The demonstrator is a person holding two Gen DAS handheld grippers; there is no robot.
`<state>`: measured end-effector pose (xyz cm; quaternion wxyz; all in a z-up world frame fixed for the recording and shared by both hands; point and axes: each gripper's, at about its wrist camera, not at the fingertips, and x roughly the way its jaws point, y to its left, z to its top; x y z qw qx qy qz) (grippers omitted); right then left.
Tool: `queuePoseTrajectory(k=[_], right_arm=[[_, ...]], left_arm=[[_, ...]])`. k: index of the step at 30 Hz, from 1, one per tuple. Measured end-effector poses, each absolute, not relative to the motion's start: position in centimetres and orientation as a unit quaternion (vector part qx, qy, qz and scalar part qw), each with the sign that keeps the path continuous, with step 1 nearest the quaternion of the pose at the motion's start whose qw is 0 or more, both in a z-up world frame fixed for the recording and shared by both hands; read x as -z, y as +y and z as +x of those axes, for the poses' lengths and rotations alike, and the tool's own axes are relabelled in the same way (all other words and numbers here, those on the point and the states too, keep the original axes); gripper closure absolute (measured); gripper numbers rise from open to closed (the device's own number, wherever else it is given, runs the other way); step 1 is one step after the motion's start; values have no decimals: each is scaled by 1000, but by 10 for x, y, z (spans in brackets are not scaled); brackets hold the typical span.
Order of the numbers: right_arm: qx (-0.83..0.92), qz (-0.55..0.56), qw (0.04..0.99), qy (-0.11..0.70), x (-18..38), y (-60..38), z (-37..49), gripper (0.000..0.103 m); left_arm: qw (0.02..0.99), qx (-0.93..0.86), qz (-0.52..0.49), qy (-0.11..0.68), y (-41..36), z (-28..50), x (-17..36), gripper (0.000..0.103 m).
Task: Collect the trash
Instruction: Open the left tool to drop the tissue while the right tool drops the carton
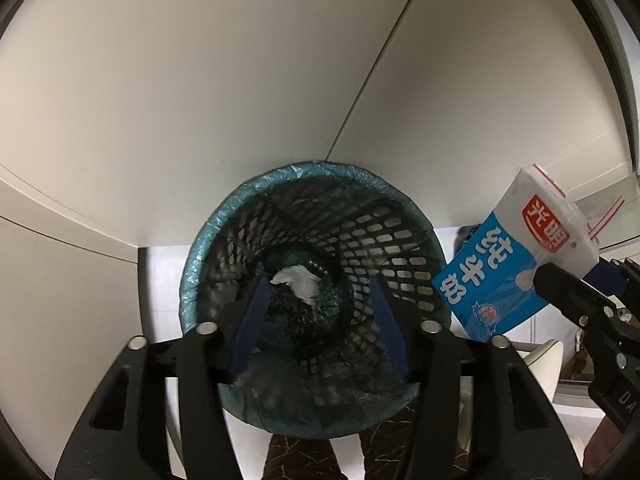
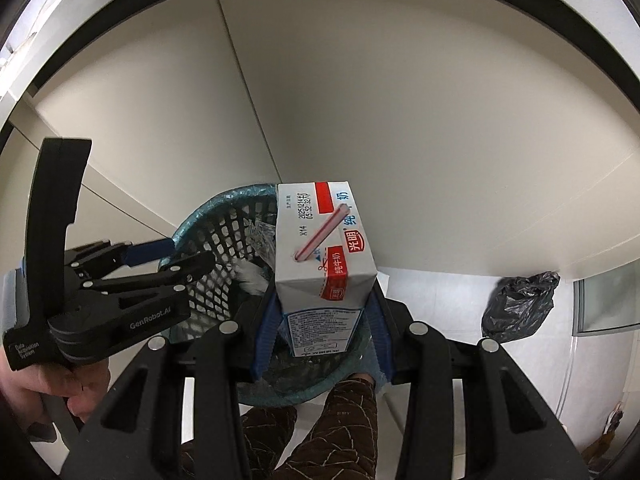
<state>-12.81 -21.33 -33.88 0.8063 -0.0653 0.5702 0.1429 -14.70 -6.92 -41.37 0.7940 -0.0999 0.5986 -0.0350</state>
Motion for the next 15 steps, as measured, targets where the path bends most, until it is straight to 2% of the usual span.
queuePoseTrajectory(k=[2,4,7,15], right_arm=[[-144,-65,806,570,342,-214,-129,64],[-145,-59,805,572,345,-214,-129,64],[-146,-55,807,570,348,-212,-128,64],[-163,-48,809,563,356,-195,-126,64]], left_arm=[[797,30,-99,596,-68,-149,412,31],[798,24,-96,595,-65,-151,412,25],[800,8,-95,592,-53,-154,411,8],[801,-8,-87,593,-26,-159,405,6]])
